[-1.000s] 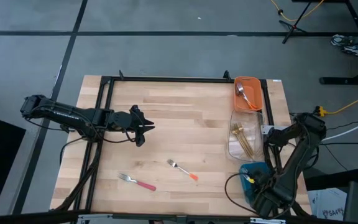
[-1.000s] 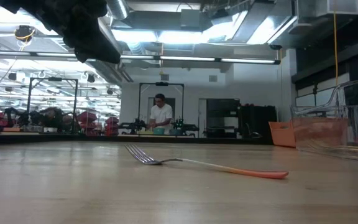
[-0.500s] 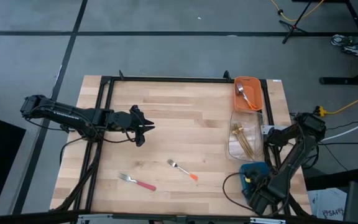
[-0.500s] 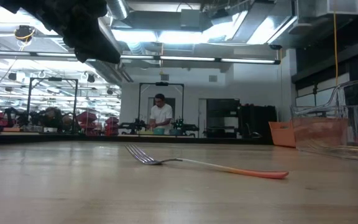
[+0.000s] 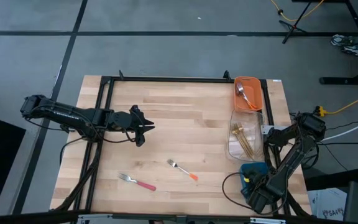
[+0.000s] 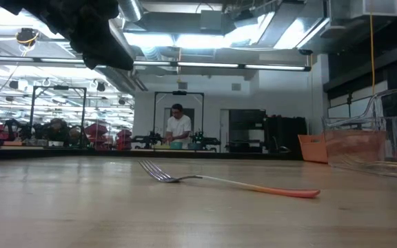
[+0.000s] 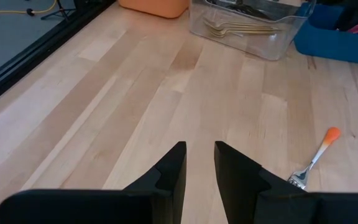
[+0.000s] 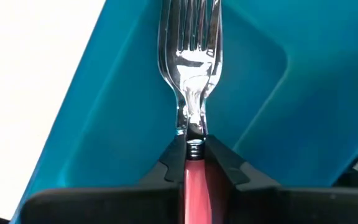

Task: Sort silverware by color (type)
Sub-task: Put the pink fork into the blue bin, then put the orange fork into the orange bin

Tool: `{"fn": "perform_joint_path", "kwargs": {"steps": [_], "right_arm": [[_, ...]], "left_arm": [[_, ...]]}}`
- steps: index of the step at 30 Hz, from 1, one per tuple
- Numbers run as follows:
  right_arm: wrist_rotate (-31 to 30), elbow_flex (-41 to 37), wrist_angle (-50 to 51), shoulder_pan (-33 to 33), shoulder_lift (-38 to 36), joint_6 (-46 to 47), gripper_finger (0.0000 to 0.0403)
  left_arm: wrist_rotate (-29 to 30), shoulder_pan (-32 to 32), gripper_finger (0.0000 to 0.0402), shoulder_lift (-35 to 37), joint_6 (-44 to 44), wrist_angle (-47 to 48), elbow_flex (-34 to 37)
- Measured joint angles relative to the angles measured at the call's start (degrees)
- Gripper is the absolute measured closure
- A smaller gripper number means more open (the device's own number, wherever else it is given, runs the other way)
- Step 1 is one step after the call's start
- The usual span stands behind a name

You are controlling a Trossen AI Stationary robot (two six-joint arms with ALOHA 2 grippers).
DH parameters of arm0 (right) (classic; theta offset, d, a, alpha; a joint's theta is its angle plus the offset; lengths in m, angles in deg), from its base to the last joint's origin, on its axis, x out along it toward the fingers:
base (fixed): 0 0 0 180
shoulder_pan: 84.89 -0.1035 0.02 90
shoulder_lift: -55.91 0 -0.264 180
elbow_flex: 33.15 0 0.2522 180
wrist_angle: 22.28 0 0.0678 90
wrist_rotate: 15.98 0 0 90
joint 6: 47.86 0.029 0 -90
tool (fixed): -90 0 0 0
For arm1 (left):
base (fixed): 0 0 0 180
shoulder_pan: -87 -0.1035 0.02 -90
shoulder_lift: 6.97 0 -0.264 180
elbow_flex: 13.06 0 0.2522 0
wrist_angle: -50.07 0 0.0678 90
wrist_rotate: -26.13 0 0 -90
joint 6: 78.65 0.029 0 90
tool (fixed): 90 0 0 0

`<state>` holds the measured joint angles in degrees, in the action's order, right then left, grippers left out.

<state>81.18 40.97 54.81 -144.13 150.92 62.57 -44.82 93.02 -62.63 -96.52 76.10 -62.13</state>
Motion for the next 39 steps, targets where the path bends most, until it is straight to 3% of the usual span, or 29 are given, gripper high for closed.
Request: {"fn": "perform_joint_path", "kwargs": {"steps": [26,39], "right_arm": [[0.95,-0.15,-0.02,0.00,0.00,0.02,0.0356],[2.05,-0.15,-0.05,0.00,0.00,0.02,0.0254]], "left_arm": [[-0.01,0.01,0.0324,0.00,0.00,0.00,0.00],[0.00,0.02,0.0324,0.00,0.01,0.01,0.00]]}}
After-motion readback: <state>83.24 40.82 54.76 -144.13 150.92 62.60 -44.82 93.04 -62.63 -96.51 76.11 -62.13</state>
